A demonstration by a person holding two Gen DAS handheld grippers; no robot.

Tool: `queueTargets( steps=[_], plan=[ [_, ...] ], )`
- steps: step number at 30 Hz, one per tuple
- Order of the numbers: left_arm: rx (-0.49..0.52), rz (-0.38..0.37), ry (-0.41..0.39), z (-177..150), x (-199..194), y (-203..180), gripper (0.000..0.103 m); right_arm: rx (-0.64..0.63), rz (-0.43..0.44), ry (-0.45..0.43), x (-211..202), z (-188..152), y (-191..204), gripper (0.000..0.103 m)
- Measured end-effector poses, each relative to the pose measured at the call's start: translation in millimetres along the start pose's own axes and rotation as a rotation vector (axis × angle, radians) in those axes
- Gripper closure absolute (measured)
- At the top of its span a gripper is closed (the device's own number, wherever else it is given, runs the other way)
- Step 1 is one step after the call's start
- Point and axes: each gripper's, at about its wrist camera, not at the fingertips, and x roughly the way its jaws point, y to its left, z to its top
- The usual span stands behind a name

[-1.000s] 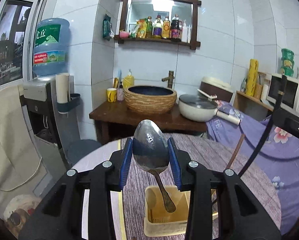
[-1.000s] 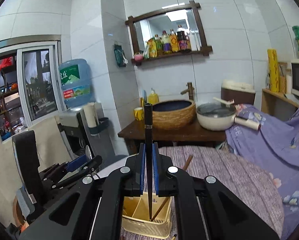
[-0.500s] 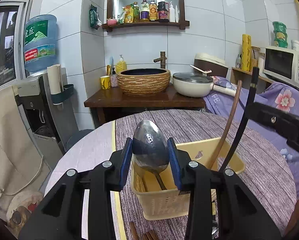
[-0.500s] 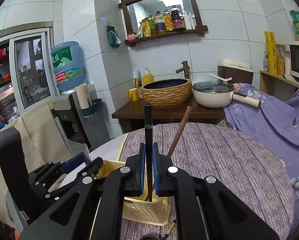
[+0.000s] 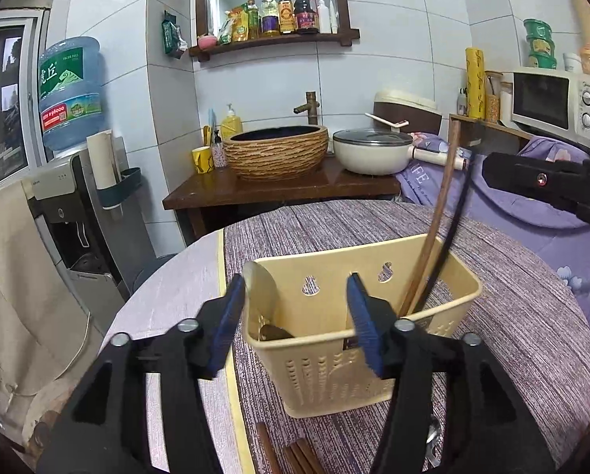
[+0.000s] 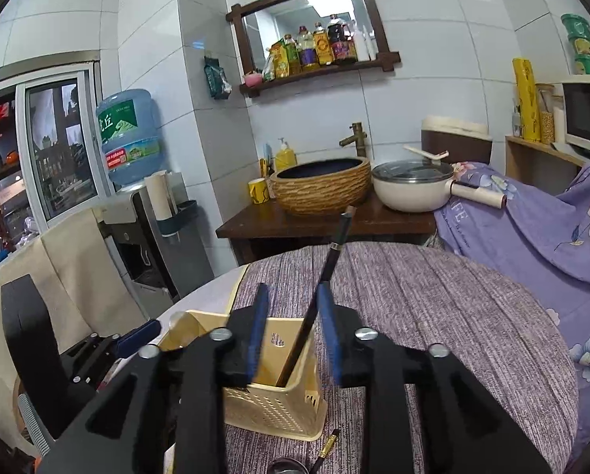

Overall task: Organize utensils
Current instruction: 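Open the left tool to drop the spoon into the holder while the right tool releases the black chopstick, then move both tools back toward the remaining utensils beside the holder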

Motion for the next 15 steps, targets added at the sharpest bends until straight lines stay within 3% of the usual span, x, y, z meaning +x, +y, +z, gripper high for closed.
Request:
queueTargets(
  steps=[4,8,15],
  plan=[
    [0.004,-0.008,-0.03,-7.6,-18.8,0.2,0.03,-0.04,-0.022,-0.052,-20.6,-5.8,3.6,0.051],
    [-0.003,-0.023,-0.038,-20.2,-37.0,0.3,0.022,-0.067,-0.025,-0.042,-35.9,-19.0,5.0,0.04],
    [0.024,-0.022,0.012,-53.9,-50.9,-4.9,0.016,-0.043,-0.022,0.084,-37.8,-58.6,-5.4,0.039]
  ],
)
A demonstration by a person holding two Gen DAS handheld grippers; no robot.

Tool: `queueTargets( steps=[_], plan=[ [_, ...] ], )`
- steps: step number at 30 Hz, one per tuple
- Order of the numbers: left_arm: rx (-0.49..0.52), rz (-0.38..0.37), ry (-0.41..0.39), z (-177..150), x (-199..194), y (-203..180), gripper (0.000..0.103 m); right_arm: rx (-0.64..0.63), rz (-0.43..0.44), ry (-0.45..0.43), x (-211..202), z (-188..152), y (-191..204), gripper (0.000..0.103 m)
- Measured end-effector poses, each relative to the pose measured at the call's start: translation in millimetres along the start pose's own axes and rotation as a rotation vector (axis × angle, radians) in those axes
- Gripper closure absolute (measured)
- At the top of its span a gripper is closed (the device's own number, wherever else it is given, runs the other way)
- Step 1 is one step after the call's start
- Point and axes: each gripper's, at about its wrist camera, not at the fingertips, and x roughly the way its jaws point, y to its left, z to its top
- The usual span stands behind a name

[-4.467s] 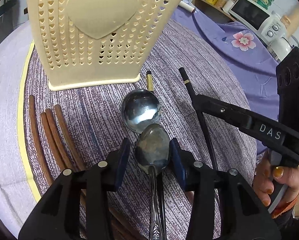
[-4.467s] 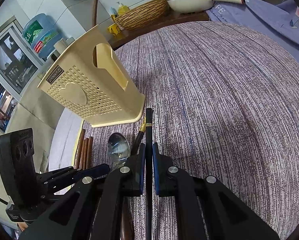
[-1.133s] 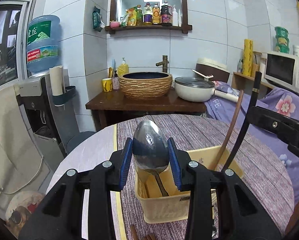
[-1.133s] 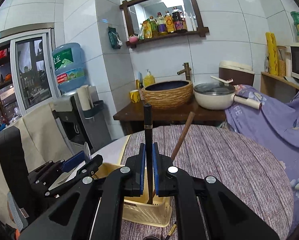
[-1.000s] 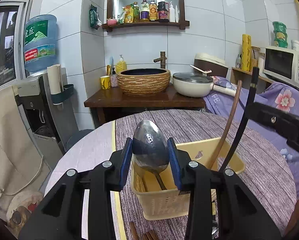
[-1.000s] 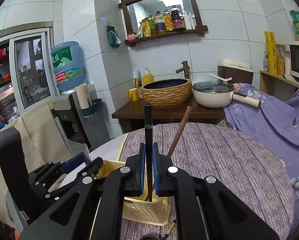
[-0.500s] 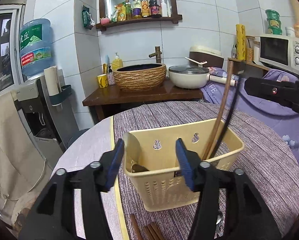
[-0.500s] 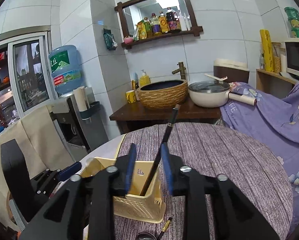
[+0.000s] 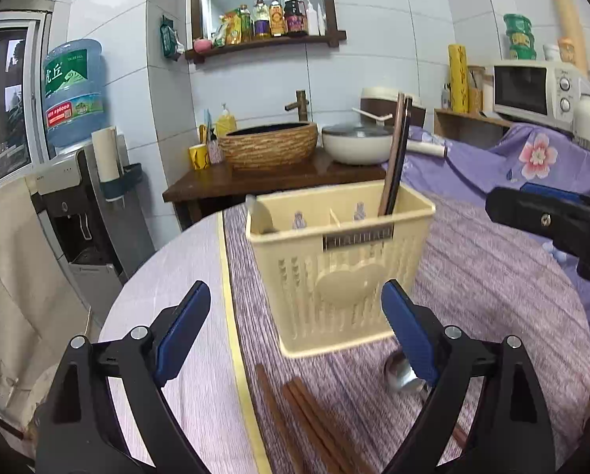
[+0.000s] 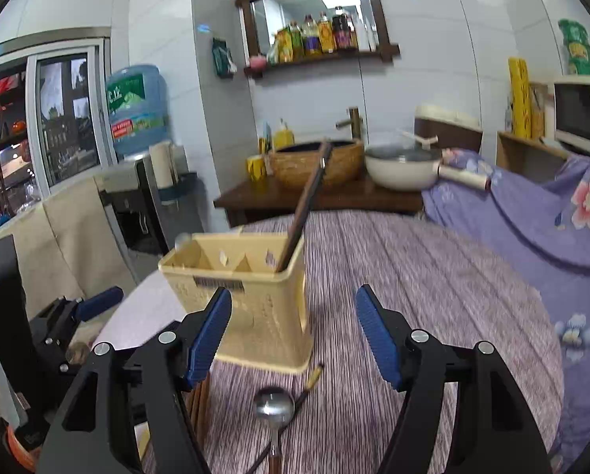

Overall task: Organize utensils
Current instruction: 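Move both tools back toward the remaining utensils beside the holder, then grasp a silver spoon with the right tool while the left tool grasps a wooden chopstick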

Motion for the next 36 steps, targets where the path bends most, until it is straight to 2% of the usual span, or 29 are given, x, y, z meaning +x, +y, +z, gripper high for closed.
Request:
queueTargets(
  steps=[7,9,10,11,14,17,21,25,31,36],
  plan=[
    [-0.07,0.011,0.089,-44.9,-2.7,21.2,0.016,0.043,-0.037,0.137,9.5,-50.1,-15.9,0.038],
    [-0.1,0.009,0.124,-56.7,-1.9,30.1,0.021,0.041,-0.039,0.174,13.6,-63.4,-16.7,0.039],
    [-0.118,-0.002,0.151,-63.7,-1.3,35.1,0.03,0.039,-0.042,0.189,15.0,-69.2,-16.5,0.039],
    [-0.133,-0.009,0.174,-69.6,-0.7,38.9,0.034,0.039,-0.041,0.208,17.3,-75.7,-15.9,0.039],
    [-0.163,-0.014,0.22,-86.8,0.3,46.3,0.041,0.048,-0.026,0.255,24.3,-90.1,-13.1,0.039],
    [-0.169,-0.017,0.247,-100.3,1.2,46.8,0.044,0.031,-0.014,0.28,31.9,-96.7,-4.3,0.039],
    [-0.18,-0.023,0.269,-107.5,3.5,45.9,0.044,-0.037,-0.001,0.31,43.9,-95.0,18.4,0.039],
    [-0.171,-0.021,0.277,-106.9,6.2,45.5,0.046,-0.131,-0.03,0.345,61.7,-94.1,42.0,0.039],
    [-0.164,-0.036,0.299,-106.2,12.6,43.0,0.047,-0.183,-0.086,0.388,87.3,-95.5,58.2,0.04],
    [-0.153,-0.038,0.311,-104.3,18.1,42.7,0.048,-0.192,-0.104,0.423,98.6,-100.4,59.6,0.051]
  ],
)
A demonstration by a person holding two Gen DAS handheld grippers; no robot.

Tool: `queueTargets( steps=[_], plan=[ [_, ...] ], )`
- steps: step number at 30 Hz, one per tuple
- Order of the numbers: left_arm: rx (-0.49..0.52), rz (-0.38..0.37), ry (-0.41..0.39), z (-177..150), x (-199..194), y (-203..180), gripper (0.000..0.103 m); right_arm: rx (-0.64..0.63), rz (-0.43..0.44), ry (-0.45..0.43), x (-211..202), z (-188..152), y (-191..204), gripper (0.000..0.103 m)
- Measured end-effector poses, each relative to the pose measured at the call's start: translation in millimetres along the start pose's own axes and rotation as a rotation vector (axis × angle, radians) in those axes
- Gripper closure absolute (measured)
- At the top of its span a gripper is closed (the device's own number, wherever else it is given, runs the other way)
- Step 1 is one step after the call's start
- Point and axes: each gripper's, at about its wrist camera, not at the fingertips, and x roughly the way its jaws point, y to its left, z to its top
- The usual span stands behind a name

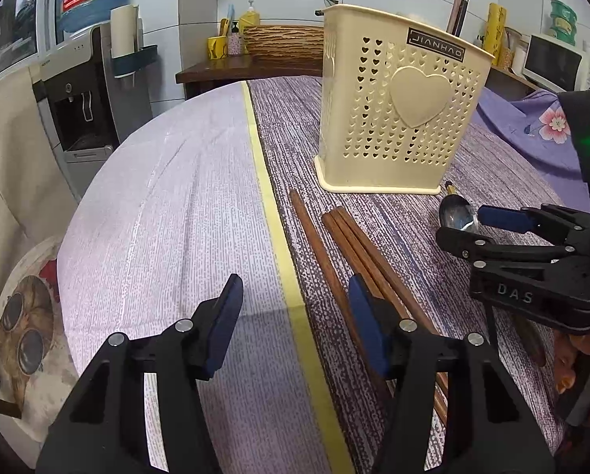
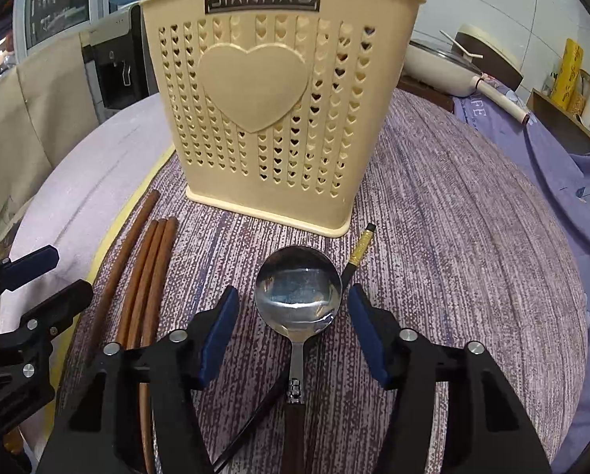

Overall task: Organize utensils
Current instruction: 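Grasp a silver spoon with the right tool while the left tool grasps a wooden chopstick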

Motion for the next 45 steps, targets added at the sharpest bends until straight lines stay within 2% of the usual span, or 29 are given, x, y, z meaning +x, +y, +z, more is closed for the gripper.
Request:
queueTargets(
  steps=[2,7,13,20,29,35,42,45],
  plan=[
    [0.009,-0.002,0.012,2.2,3.9,-1.4,0.051,0.006,-0.002,0.012,4.2,-0.1,-2.1,0.057],
    [0.026,-0.002,0.038,7.2,14.3,-4.9,0.053,0.008,0.006,0.011,4.7,-1.8,-2.2,0.057],
    [0.033,0.002,0.069,13.5,28.5,-6.4,0.062,0.025,0.025,0.001,2.1,-1.5,-6.5,0.058],
    [0.038,-0.008,0.094,18.7,36.2,-10.2,0.065,0.031,0.048,-0.024,-8.0,-2.0,-9.9,0.058],
    [0.054,-0.001,0.145,38.4,52.5,-12.6,0.079,0.048,0.07,-0.031,-15.5,-4.0,-13.0,0.058],
    [0.056,-0.001,0.144,45.3,59.5,-15.5,0.092,0.048,0.073,-0.037,-18.0,-5.4,-10.2,0.058],
    [0.038,-0.009,0.132,46.9,61.6,-14.8,0.093,0.055,0.083,-0.065,-27.0,-6.4,-12.8,0.058],
    [0.015,-0.035,0.109,48.1,54.9,-14.0,0.095,0.059,0.097,-0.09,-33.6,-6.5,-15.6,0.058]
  ],
)
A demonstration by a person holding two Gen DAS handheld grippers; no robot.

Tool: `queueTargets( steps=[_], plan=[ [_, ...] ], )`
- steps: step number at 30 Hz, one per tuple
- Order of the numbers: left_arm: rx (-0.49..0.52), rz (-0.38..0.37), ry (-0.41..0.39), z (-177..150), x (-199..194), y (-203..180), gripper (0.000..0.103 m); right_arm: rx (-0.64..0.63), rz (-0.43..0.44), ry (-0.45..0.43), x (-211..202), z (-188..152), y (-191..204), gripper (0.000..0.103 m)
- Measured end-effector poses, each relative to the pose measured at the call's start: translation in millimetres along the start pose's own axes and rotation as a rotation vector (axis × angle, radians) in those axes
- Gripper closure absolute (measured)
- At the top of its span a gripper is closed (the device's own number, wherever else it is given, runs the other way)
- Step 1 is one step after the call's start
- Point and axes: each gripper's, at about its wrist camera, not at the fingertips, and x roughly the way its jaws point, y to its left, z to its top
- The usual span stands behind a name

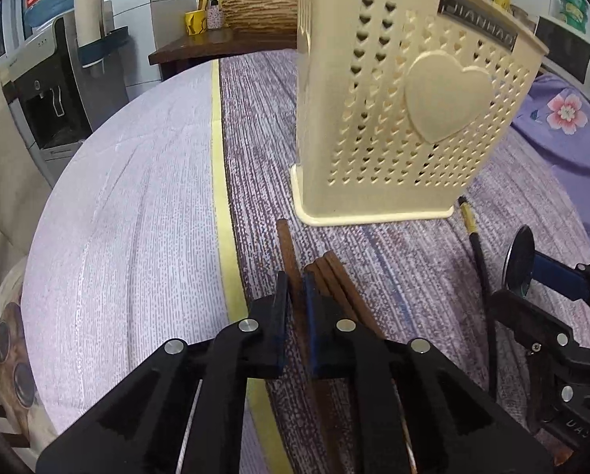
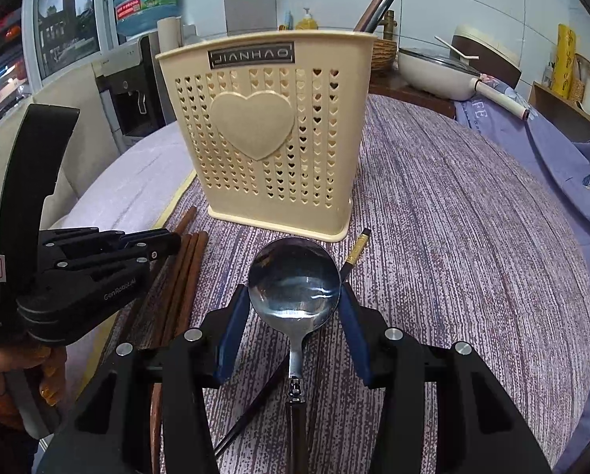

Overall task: Organize utensils
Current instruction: 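Lift the spoon toward the holder with the right tool while the left tool carries the chopstick there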

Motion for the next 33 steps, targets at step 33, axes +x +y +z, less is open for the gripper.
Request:
queueTargets(
  steps=[33],
  plan=[
    [-0.041,-0.107,-0.373,13.4,-169.7,9.1,0.096,0.053,0.172,-0.179,-94.3,22.0,-15.0,0.066]
  ],
)
